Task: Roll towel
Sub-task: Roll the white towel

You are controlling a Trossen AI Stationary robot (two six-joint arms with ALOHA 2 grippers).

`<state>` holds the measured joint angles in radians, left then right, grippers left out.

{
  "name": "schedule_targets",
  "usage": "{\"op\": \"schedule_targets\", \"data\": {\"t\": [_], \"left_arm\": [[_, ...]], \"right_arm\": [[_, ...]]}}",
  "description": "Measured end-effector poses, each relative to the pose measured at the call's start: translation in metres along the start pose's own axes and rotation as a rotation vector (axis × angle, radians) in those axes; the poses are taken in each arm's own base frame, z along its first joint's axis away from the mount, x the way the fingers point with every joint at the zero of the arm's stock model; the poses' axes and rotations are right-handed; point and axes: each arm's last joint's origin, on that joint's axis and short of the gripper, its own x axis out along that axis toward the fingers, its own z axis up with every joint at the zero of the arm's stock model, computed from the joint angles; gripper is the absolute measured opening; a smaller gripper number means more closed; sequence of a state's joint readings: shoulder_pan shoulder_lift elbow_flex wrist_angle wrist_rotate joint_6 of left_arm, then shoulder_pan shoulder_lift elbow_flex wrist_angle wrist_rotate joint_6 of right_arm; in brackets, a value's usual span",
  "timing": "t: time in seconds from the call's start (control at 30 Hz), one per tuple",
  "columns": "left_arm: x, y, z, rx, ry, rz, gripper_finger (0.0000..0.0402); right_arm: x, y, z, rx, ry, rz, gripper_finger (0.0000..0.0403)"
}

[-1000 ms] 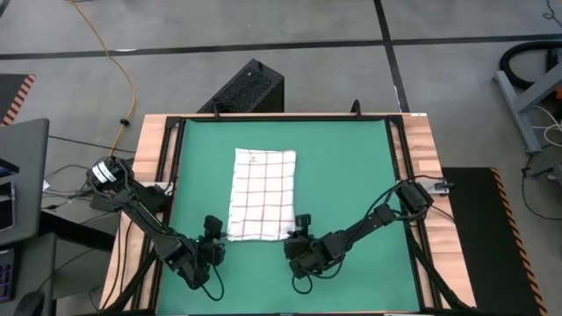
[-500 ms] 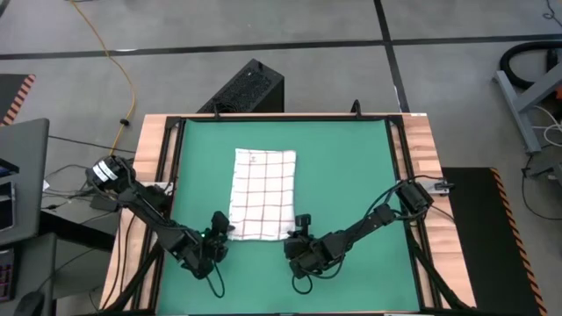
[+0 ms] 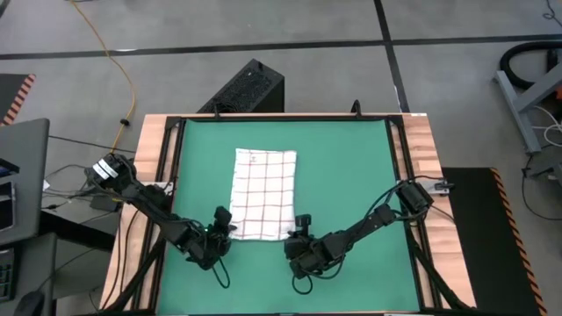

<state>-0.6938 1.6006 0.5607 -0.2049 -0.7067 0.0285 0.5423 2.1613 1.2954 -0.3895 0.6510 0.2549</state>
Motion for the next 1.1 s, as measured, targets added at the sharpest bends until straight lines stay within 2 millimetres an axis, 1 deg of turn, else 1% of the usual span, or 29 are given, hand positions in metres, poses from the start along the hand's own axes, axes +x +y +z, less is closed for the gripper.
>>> {"op": "schedule_targets", "data": {"t": [0.07,0.1,0.2,0.27,0.37,0.5,0.63,0.7,0.8,0.9,1.03,1.1], "left_arm": [[0.0,0.001,0.002,-0.029,0.002,-0.001,0.0025],[-0.001,0.002,0.004,-0.042,0.001,0.007,0.0015],[-0.007,0.007,0.018,-0.081,-0.004,0.081,0.001],[-0.015,0.013,0.032,-0.106,-0.017,0.142,0.0006],[-0.03,0.021,0.05,-0.088,-0.01,0.201,0.0005],[-0.05,0.042,0.073,-0.065,0.008,0.313,0.0004],[-0.067,0.07,0.089,-0.064,0.056,0.41,0.0003],[-0.074,0.086,0.093,-0.078,0.089,0.46,0.0003],[-0.078,0.111,0.093,-0.078,0.164,0.517,0.0003],[-0.074,0.138,0.084,-0.125,0.246,0.547,0.0003],[-0.063,0.177,0.064,-0.147,0.361,0.567,0.0003],[-0.06,0.2,0.052,-0.149,0.411,0.568,0.0003]], "right_arm": [[-0.008,-0.004,0.003,0.001,-0.014,0.006,0.0014],[-0.015,-0.008,0.006,0.006,-0.024,0.006,0.0014],[-0.037,-0.021,0.01,0.016,-0.03,0.03,0.0014],[-0.058,-0.032,0.014,0.028,-0.053,0.038,0.0014],[-0.091,-0.051,0.023,0.067,-0.128,0.031,0.0014],[-0.128,-0.074,0.025,0.03,-0.216,-0.039,0.0014],[-0.172,-0.112,0.028,0.092,-0.331,-0.075,0.0014],[-0.187,-0.13,0.025,0.116,-0.356,-0.102,0.0014],[-0.201,-0.162,0.019,0.141,-0.366,-0.178,0.0014],[-0.204,-0.197,0.013,0.175,-0.346,-0.235,0.0014],[-0.187,-0.236,0.007,0.134,-0.25,-0.323,0.0014],[-0.175,-0.261,0.006,0.124,-0.208,-0.357,0.0014]]}}
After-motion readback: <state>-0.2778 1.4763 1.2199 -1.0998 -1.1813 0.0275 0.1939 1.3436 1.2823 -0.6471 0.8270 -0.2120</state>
